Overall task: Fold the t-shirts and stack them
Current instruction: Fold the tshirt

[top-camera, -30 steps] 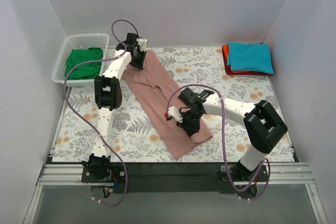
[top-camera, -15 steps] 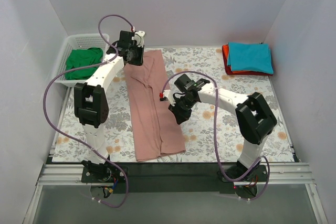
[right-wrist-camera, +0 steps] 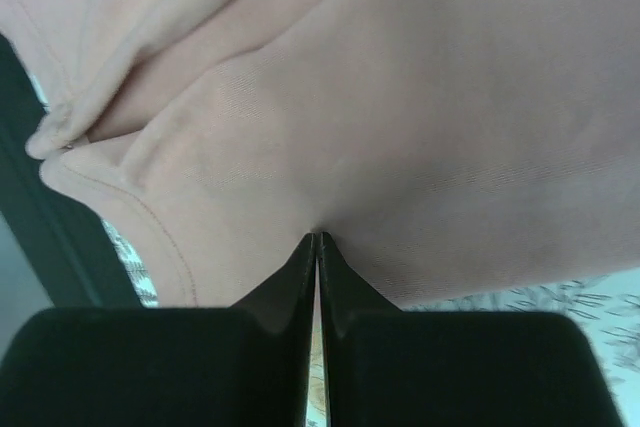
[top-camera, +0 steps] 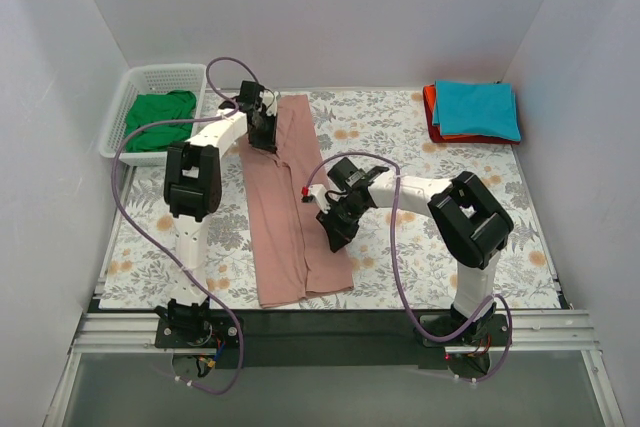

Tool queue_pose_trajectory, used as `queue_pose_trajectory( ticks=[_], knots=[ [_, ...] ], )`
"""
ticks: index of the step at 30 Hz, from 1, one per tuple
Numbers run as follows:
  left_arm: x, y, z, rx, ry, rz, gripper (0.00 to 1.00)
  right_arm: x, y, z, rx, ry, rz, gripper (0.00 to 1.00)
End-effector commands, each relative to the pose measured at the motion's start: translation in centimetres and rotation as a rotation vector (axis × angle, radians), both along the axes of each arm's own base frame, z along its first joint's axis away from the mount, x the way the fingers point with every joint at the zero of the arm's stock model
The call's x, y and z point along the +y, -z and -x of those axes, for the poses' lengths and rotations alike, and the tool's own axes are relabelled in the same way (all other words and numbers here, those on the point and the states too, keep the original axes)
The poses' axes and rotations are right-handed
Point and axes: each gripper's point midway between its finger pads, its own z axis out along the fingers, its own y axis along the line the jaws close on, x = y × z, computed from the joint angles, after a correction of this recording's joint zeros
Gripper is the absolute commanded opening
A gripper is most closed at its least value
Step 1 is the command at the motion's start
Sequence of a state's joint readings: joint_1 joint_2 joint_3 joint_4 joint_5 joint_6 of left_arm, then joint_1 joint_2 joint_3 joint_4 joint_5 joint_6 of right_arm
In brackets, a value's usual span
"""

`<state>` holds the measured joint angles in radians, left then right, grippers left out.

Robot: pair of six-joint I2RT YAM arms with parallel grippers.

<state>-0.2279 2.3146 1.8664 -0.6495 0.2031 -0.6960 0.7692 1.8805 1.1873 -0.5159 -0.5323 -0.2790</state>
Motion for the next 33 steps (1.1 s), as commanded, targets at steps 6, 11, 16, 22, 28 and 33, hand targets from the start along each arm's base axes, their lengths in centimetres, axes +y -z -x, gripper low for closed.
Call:
queue_pose_trajectory(
  ticks=[6, 11, 16, 22, 28, 33],
  knots=[
    [-7.4, -0.1, 0.0, 0.012, 0.129, 0.102, 0.04, -0.7, -4.1, 1.5, 0.034, 0.037, -0.112, 0.11],
    [-11.9, -2.3, -1.7, -0.042, 0.155, 0.174, 0.04, -3.7, -7.7, -3.3, -0.057, 0.195, -0.164, 0.2],
    [-13.3, -7.1, -3.7, -0.169, 0.171, 0.242, 0.14, -6.2, -9.6, -10.1, -0.165, 0.337, -0.16, 0.24],
    [-9.6, -15.9, -4.6, -0.353, 0.124, 0.271, 0.34, -4.8, -10.7, -16.7, -0.232, 0.418, -0.155, 0.32],
    [-4.8, -18.2, -0.6, -0.314, 0.097, 0.338, 0.35, -1.7, -10.9, -22.0, -0.216, 0.483, -0.211, 0.32],
    [-4.2, -14.3, 4.4, -0.185, 0.149, 0.358, 0.32, -0.2, -8.3, -24.2, -0.17, 0.512, -0.218, 0.31]
  ],
)
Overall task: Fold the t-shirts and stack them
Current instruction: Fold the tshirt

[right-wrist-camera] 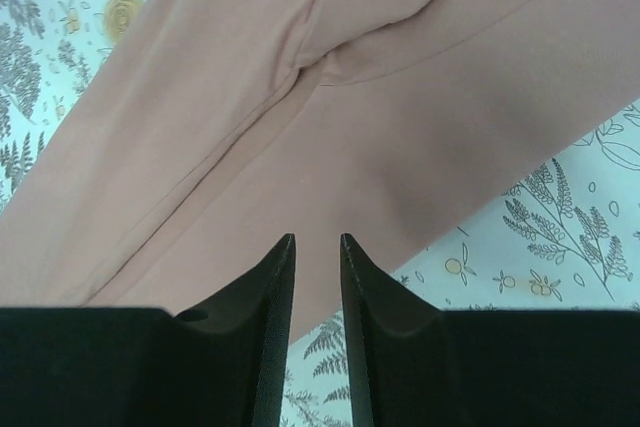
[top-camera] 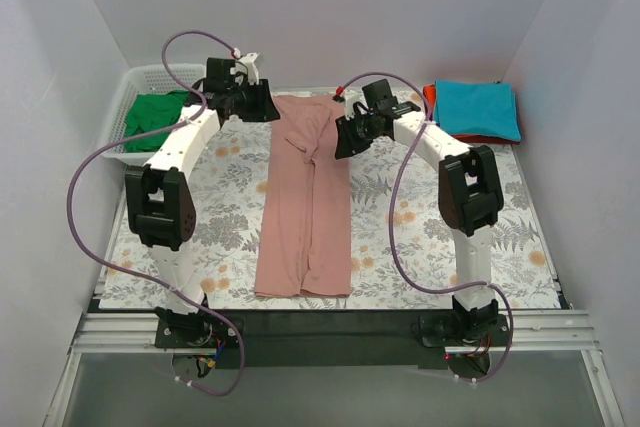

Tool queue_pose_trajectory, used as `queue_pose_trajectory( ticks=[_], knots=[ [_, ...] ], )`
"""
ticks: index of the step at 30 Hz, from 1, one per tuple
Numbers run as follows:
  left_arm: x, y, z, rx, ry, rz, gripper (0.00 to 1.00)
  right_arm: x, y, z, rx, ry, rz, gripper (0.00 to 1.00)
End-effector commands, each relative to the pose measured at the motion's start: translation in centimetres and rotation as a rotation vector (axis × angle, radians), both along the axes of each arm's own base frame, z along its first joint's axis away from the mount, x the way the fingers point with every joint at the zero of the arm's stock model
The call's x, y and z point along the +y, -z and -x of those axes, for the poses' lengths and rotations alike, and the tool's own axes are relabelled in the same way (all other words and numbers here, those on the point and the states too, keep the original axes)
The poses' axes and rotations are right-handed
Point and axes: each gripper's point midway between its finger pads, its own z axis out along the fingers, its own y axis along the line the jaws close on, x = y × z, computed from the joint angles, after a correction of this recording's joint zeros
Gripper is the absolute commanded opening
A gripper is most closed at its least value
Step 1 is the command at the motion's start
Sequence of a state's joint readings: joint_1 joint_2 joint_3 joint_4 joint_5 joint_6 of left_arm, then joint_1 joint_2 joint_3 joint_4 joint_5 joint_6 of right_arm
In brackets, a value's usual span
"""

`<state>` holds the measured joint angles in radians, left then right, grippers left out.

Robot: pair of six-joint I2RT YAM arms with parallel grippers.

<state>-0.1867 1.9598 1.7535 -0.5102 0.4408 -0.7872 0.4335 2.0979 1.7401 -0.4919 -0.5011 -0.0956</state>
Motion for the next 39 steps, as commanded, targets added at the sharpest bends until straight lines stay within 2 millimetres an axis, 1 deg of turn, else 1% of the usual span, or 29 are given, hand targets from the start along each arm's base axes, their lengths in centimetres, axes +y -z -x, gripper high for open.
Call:
queue_pose_trajectory(
  ticks=[1, 2, 4, 5, 6, 7, 8, 9, 10, 11, 12, 13, 14, 16, 17, 18, 22, 26, 27, 29, 30, 32, 33, 35, 36, 38, 39],
  knots=[
    [-2.2, 4.2, 5.5, 0.139, 0.144, 0.046, 0.32, 1.5, 0.3, -1.6, 0.019, 0.028, -0.043, 0.31],
    [-2.3, 4.8, 6.2, 0.156, 0.158, 0.056, 0.32, 1.7, 0.6, -1.9, 0.019, 0.028, -0.048, 0.3],
    [-2.5, 6.0, 6.8, 0.179, 0.153, 0.077, 0.32, 2.0, 2.0, -2.1, 0.037, 0.027, -0.054, 0.3],
    [-2.4, 7.3, 7.2, 0.211, 0.147, 0.077, 0.32, 2.3, 2.1, -2.6, 0.021, 0.032, -0.068, 0.3],
    [-2.4, 7.9, 7.1, 0.226, 0.134, 0.081, 0.31, 2.4, 2.9, -2.8, 0.024, 0.032, -0.067, 0.3],
    [-2.4, 8.5, 7.1, 0.24, 0.123, 0.078, 0.3, 2.4, 3.2, -3.2, 0.016, 0.037, -0.066, 0.3],
    [-2.3, 9.5, 6.9, 0.258, 0.116, 0.075, 0.3, 2.6, 3.4, -3.6, 0.004, 0.041, -0.066, 0.3],
    [-2.1, 10.2, 6.6, 0.265, 0.093, 0.064, 0.29, 2.5, 4.3, -4.2, 0.003, 0.053, -0.051, 0.3],
    [-2.1, 10.6, 6.4, 0.268, 0.084, 0.061, 0.29, 2.4, 4.5, -4.6, -0.001, 0.062, -0.046, 0.3],
    [-2.0, 11.4, 6.0, 0.273, 0.078, 0.056, 0.29, 2.2, 5.1, -4.8, 0.018, 0.087, -0.041, 0.3],
    [-2.0, 11.8, 5.6, 0.274, 0.064, 0.052, 0.28, 1.9, 5.8, -5.1, 0.025, 0.103, -0.034, 0.3],
    [-1.8, 12.2, 5.2, 0.28, 0.05, 0.046, 0.28, 1.5, 5.8, -6.1, -0.001, 0.128, -0.04, 0.3],
    [-1.9, 12.9, 4.4, 0.282, 0.041, 0.045, 0.27, 1.3, 6.3, -6.4, 0.0, 0.138, -0.04, 0.3],
    [-1.9, 13.5, 3.8, 0.296, 0.024, 0.048, 0.27, 0.8, 7.1, -7.4, -0.003, 0.166, -0.033, 0.3],
    [-1.9, 13.7, 3.4, 0.293, 0.021, 0.049, 0.27, 0.8, 6.7, -8.1, -0.017, 0.172, -0.039, 0.3],
    [-2.0, 14.3, 3.0, 0.301, 0.022, 0.049, 0.27, 0.5, 7.3, -8.3, -0.011, 0.179, -0.034, 0.3],
    [-2.2, 15.6, 2.0, 0.319, 0.012, 0.054, 0.27, -0.1, 7.4, -9.8, -0.033, 0.194, -0.034, 0.31],
    [-2.0, 16.2, 1.0, 0.321, -0.002, 0.054, 0.27, -0.4, 7.8, -10.8, -0.047, 0.203, -0.031, 0.31],
    [-2.0, 16.3, 0.8, 0.322, -0.005, 0.056, 0.27, -0.4, 8.1, -11.0, -0.043, 0.204, -0.029, 0.31],
    [-1.9, 16.9, 0.4, 0.33, -0.01, 0.052, 0.27, -0.6, 8.0, -11.5, -0.052, 0.21, -0.032, 0.32],
    [-1.9, 17.1, 0.2, 0.331, -0.012, 0.044, 0.27, -0.6, 8.4, -11.5, -0.05, 0.211, -0.029, 0.32],
    [-1.7, 17.5, -0.2, 0.339, -0.014, 0.046, 0.27, -0.8, 8.3, -12.1, -0.063, 0.22, -0.024, 0.32],
    [-1.6, 17.6, -0.4, 0.338, -0.019, 0.043, 0.27, -0.9, 8.6, -12.3, -0.059, 0.225, -0.022, 0.32],
    [-1.4, 17.7, -0.8, 0.336, -0.026, 0.042, 0.27, -1.1, 8.5, -12.8, -0.068, 0.237, -0.024, 0.33],
    [-1.2, 18.2, -1.0, 0.342, -0.029, 0.039, 0.27, -1.1, 8.7, -12.9, -0.066, 0.239, -0.025, 0.33],
    [-1.1, 18.4, -1.2, 0.344, -0.031, 0.038, 0.27, -1.2, 8.8, -13.2, -0.071, 0.244, -0.027, 0.34],
    [-1.0, 18.7, -1.5, 0.344, -0.034, 0.034, 0.27, -1.2, 9.1, -13.2, -0.065, 0.249, -0.025, 0.35]
  ],
)
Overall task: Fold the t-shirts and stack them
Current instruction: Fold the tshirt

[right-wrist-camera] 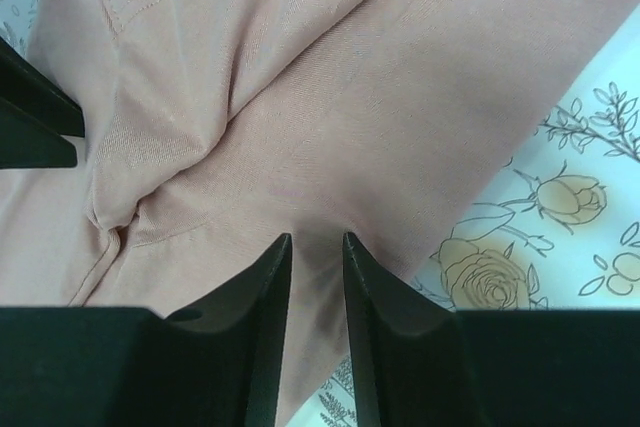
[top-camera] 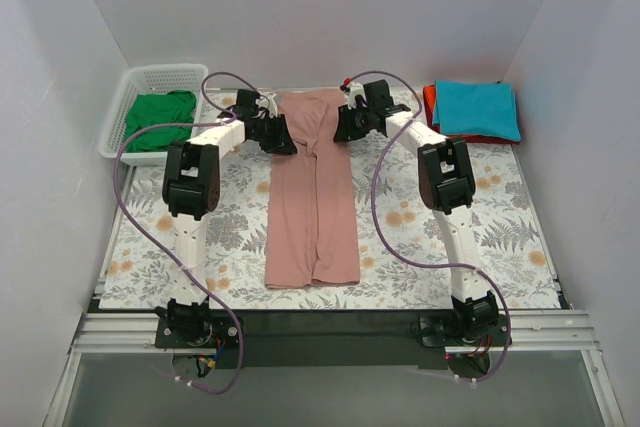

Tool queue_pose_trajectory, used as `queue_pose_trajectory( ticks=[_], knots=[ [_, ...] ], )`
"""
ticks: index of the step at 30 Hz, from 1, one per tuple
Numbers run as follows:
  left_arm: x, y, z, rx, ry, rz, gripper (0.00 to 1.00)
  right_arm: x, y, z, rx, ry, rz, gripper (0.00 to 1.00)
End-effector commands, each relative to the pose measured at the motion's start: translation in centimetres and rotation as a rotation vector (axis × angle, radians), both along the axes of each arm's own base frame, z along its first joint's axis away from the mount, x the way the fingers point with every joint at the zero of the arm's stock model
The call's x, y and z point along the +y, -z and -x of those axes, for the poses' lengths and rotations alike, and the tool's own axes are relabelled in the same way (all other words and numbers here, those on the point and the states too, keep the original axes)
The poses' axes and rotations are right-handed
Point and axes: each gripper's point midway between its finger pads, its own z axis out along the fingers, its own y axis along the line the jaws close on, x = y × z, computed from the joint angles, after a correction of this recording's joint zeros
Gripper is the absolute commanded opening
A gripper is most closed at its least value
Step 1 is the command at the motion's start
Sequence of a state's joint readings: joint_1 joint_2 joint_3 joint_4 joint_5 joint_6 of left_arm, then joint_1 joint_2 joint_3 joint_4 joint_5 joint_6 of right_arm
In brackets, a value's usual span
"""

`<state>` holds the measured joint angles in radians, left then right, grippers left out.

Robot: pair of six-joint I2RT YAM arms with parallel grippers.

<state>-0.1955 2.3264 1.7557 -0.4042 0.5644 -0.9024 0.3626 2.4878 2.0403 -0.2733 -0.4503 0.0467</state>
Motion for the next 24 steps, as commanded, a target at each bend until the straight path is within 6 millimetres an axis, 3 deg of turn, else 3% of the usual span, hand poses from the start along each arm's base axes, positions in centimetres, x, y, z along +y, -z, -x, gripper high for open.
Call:
queue_pose_trajectory(
  ticks=[1, 13, 14, 15, 16, 17, 18, 19, 20, 21, 22, 23, 24],
  knots=[
    [1.9, 2.2, -1.3, 0.007, -0.045, -0.071, 0.26, -1.5, 1.5, -2.1, -0.026, 0.057, 0.034, 0.35],
    [2.3, 3.1, -4.0, -0.005, -0.067, -0.095, 0.27, -1.5, 2.5, -3.1, -0.022, 0.064, 0.013, 0.4],
    [2.3, 2.8, -4.3, -0.014, -0.063, -0.092, 0.28, -1.5, 2.3, -3.2, -0.026, 0.065, 0.011, 0.41],
    [2.0, 0.9, -4.4, -0.044, -0.046, -0.068, 0.34, -1.3, 0.5, -3.3, -0.052, 0.053, -0.004, 0.47],
    [1.8, 0.8, -4.3, -0.042, -0.037, -0.056, 0.34, -1.2, 0.5, -3.2, -0.05, 0.049, -0.008, 0.49],
    [1.5, 0.2, -4.0, -0.053, -0.022, -0.04, 0.36, -1.1, -1.7, -3.4, -0.084, 0.042, -0.025, 0.52],
    [1.3, -3.0, -4.1, -0.117, -0.006, -0.021, 0.38, -1.0, -3.2, -3.4, -0.112, 0.029, -0.03, 0.57],
    [0.9, -4.6, -3.7, -0.149, 0.014, 0.005, 0.43, -1.0, -4.3, -3.1, -0.128, 0.012, -0.039, 0.64],
    [0.9, -5.9, -3.4, -0.192, 0.022, 0.013, 0.5, -0.9, -7.9, -2.9, -0.185, -0.001, -0.055, 0.66],
    [1.1, -10.1, -3.2, -0.285, 0.029, 0.021, 0.55, -1.1, -9.7, -2.7, -0.225, -0.02, -0.053, 0.7],
    [1.1, -12.3, -2.9, -0.338, 0.036, 0.024, 0.64, -1.1, -11.3, -2.3, -0.259, -0.038, -0.053, 0.76],
    [1.3, -14.3, -2.8, -0.392, 0.038, 0.02, 0.68, -1.4, -14.7, -1.5, -0.314, -0.049, -0.062, 0.81],
    [1.8, -17.6, -1.8, -0.453, 0.034, 0.02, 0.71, -1.7, -16.1, -0.8, -0.334, -0.064, -0.056, 0.85]
  ],
)
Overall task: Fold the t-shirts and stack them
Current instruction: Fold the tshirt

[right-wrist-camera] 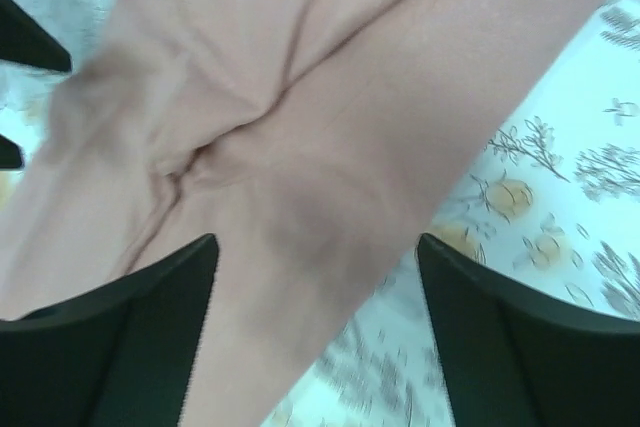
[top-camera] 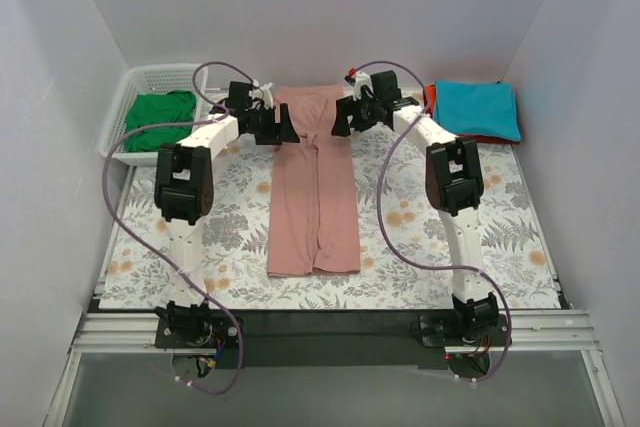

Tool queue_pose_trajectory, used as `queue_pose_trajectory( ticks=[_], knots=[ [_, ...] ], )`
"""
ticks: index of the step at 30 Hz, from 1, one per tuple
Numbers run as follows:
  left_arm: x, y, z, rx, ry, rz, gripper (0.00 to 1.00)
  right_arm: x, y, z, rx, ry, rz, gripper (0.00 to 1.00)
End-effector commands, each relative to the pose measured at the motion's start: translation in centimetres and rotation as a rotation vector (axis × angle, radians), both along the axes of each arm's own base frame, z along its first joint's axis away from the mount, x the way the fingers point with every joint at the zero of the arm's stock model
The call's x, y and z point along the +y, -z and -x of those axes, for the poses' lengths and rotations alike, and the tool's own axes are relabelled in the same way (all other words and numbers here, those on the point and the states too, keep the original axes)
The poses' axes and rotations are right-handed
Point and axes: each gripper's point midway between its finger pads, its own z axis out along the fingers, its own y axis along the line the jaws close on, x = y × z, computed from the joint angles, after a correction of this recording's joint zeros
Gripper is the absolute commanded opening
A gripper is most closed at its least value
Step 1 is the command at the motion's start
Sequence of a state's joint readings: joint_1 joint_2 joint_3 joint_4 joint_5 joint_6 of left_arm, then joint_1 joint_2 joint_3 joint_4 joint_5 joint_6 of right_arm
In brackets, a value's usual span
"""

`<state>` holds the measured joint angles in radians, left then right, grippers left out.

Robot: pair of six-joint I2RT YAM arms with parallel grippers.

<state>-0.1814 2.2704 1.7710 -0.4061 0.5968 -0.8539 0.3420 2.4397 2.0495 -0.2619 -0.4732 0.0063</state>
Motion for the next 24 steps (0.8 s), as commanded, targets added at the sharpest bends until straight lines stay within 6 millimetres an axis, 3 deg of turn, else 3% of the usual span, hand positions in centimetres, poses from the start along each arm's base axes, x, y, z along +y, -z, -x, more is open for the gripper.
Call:
queue_pose_trajectory(
  ticks=[1, 2, 3, 4, 5, 7, 8, 9, 10, 11, 13, 15, 16, 17, 19, 20, 21, 23, 24],
  knots=[
    [1.8, -15.5, -0.6, -0.395, -0.003, 0.004, 0.77, -1.0, -14.2, 1.1, -0.29, -0.08, -0.031, 0.91],
    [2.0, -16.8, 0.1, -0.417, 0.004, 0.013, 0.8, -1.3, -17.6, 2.2, -0.351, -0.101, -0.038, 0.92],
    [2.6, -17.6, 1.0, -0.429, 0.002, 0.016, 0.84, -1.6, -18.0, 3.4, -0.347, -0.119, -0.029, 0.94],
    [2.7, -20.2, 2.4, -0.484, 0.008, 0.02, 0.85, -1.9, -19.2, 4.1, -0.38, -0.14, -0.021, 0.98],
    [3.0, -21.4, 3.0, -0.523, 0.009, 0.013, 0.85, -2.4, -21.5, 5.3, -0.422, -0.142, -0.018, 0.98],
    [3.3, -22.5, 5.4, -0.568, 0.022, 0.009, 0.85, -3.5, -21.4, 6.6, -0.415, -0.128, 0.026, 0.98],
    [3.4, -23.1, 5.9, -0.619, 0.045, -0.007, 0.85, -4.2, -23.2, 7.7, -0.464, -0.133, 0.043, 0.98],
    [3.5, -23.0, 6.6, -0.629, 0.056, -0.018, 0.86, -4.7, -22.1, 8.9, -0.444, -0.164, 0.075, 0.98],
    [3.7, -22.3, 7.5, -0.623, 0.063, -0.03, 0.87, -4.4, -22.6, 10.3, -0.455, -0.224, 0.069, 0.98],
    [4.1, -22.9, 8.5, -0.659, 0.084, -0.063, 0.88, -4.5, -23.4, 11.5, -0.492, -0.267, 0.091, 0.98],
    [4.2, -22.4, 10.5, -0.674, 0.157, -0.099, 0.9, -4.3, -21.1, 14.4, -0.414, -0.324, 0.159, 0.98],
    [4.7, -20.5, 13.7, -0.668, 0.262, -0.157, 0.91, -4.5, -19.3, 17.5, -0.379, -0.396, 0.236, 0.98],
    [4.3, -19.5, 15.4, -0.656, 0.327, -0.14, 0.91, -4.3, -15.7, 20.0, -0.311, -0.448, 0.293, 0.98],
    [4.5, -16.6, 18.0, -0.581, 0.377, -0.137, 0.91, -4.5, -15.6, 21.8, -0.326, -0.476, 0.315, 0.98],
    [4.6, -15.7, 21.9, -0.647, 0.49, -0.152, 0.91, -3.9, -12.9, 25.8, -0.333, -0.589, 0.383, 0.98],
    [4.4, -14.8, 24.0, -0.64, 0.551, -0.13, 0.91, -4.5, -10.8, 28.4, -0.308, -0.635, 0.41, 0.98],
    [4.5, -12.8, 26.6, -0.65, 0.598, -0.14, 0.88, -3.8, -9.6, 30.6, -0.315, -0.701, 0.429, 0.98],
    [4.5, -10.7, 28.8, -0.656, 0.652, -0.15, 0.83, -4.3, -6.8, 34.0, -0.274, -0.756, 0.442, 0.94],
    [4.4, -8.3, 30.9, -0.625, 0.705, -0.143, 0.8, -3.8, -6.3, 34.6, -0.292, -0.77, 0.43, 0.91]
  ],
)
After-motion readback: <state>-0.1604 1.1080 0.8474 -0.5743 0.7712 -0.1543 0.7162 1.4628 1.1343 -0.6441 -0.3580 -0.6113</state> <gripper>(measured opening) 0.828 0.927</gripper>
